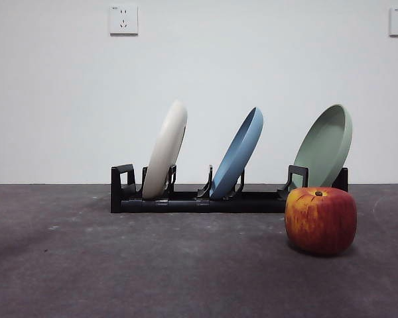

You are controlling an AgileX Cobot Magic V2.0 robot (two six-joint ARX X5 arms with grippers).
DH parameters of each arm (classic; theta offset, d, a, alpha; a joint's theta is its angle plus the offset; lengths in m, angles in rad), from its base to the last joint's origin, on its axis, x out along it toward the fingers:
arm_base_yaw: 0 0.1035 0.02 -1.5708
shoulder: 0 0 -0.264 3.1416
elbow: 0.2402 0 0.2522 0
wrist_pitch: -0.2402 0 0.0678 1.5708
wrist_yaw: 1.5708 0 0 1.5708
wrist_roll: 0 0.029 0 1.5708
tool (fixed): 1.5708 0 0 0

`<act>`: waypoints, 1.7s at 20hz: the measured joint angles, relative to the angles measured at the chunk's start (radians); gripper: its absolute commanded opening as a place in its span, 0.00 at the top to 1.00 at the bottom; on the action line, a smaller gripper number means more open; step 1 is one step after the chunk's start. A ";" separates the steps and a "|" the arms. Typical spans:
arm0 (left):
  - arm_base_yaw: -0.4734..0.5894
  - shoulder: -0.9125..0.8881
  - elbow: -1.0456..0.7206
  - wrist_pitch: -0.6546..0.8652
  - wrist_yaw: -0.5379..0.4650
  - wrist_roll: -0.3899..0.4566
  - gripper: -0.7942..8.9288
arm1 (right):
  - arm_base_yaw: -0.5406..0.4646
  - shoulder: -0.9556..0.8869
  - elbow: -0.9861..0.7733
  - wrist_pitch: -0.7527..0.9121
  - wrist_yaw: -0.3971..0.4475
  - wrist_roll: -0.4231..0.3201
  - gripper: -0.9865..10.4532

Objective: Take the yellow plate from the plate rack,put the plate on the table,take the apple from the table,put the apple in the plate

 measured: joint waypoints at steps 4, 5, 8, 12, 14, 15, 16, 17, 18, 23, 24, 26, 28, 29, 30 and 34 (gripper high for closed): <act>0.000 0.088 0.097 -0.082 0.093 0.058 0.92 | 0.000 0.116 0.142 -0.191 -0.043 -0.122 0.92; 0.000 0.112 0.119 -0.108 0.117 0.081 0.92 | 0.000 0.143 0.174 -0.238 -0.047 -0.155 0.92; 0.000 0.181 0.180 -0.188 0.185 0.153 0.92 | 0.000 0.213 0.249 -0.348 -0.049 -0.240 0.92; 0.000 0.269 0.252 -0.305 0.269 0.247 0.92 | 0.000 0.288 0.323 -0.476 -0.049 -0.328 0.92; 0.000 0.308 0.292 -0.379 0.278 0.305 0.92 | 0.000 0.314 0.345 -0.533 -0.049 -0.363 0.92; 0.000 0.321 0.308 -0.401 0.279 0.330 0.92 | 0.000 0.318 0.347 -0.549 -0.049 -0.373 0.92; 0.000 0.327 0.318 -0.404 0.279 0.347 0.92 | 0.000 0.319 0.347 -0.553 -0.049 -0.378 0.91; 0.000 0.329 0.322 -0.403 0.279 0.357 0.91 | 0.000 0.319 0.348 -0.552 -0.049 -0.382 0.91; 0.000 0.329 0.322 -0.404 0.278 0.361 0.85 | 0.000 0.319 0.348 -0.552 -0.049 -0.385 0.85; 0.000 0.331 0.322 -0.404 0.243 0.346 0.37 | 0.000 0.322 0.348 -0.552 -0.045 -0.362 0.28; 0.000 0.331 0.322 -0.404 0.243 0.344 0.37 | 0.000 0.326 0.348 -0.552 -0.045 -0.357 0.28; 0.000 0.331 0.322 -0.404 0.242 0.344 0.37 | 0.000 0.333 0.348 -0.552 -0.045 -0.354 0.28; 0.000 0.333 0.322 -0.404 0.242 0.344 0.37 | 0.000 0.336 0.348 -0.552 -0.045 -0.351 0.28; 0.000 0.340 0.322 -0.396 0.236 0.341 0.37 | 0.000 0.336 0.348 -0.552 -0.045 -0.350 0.28; 0.000 0.351 0.322 -0.380 0.232 0.340 0.37 | 0.000 0.336 0.348 -0.552 -0.045 -0.346 0.28; -0.026 0.448 0.368 -0.283 0.206 0.328 0.37 | 0.000 0.336 0.348 -0.552 -0.045 -0.345 0.28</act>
